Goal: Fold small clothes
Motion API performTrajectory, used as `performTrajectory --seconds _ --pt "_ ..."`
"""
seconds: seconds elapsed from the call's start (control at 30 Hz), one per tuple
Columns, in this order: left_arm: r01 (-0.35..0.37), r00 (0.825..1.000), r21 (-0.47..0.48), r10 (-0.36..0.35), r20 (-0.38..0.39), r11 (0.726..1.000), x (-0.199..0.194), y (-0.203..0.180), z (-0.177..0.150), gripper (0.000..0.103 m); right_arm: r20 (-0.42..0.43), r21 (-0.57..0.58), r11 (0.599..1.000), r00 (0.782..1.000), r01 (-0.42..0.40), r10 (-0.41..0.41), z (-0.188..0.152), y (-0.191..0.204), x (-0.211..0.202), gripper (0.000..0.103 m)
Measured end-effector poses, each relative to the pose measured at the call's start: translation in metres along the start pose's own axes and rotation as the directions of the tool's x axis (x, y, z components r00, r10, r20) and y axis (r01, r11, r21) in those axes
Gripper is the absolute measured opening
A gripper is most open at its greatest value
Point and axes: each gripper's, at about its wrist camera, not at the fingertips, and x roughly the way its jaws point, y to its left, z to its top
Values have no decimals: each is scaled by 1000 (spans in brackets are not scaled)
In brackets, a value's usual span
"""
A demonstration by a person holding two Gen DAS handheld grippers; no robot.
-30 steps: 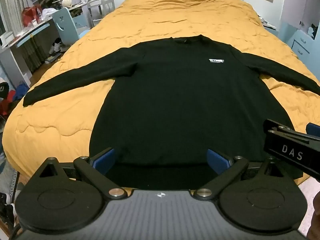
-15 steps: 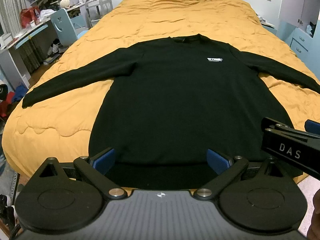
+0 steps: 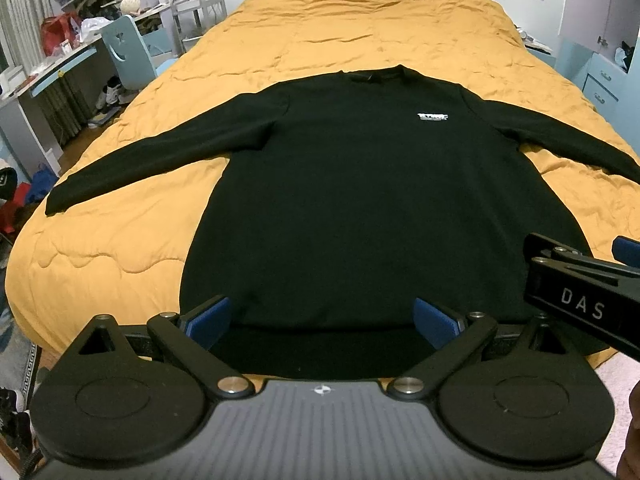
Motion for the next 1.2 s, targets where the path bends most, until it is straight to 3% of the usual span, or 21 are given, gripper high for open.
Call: performTrajectory --seconds 1.2 --pt "-20 1000 -26 19 -16 999 6 9 -2 103 -5 -11 1000 1000 -2 2 1 3 1 83"
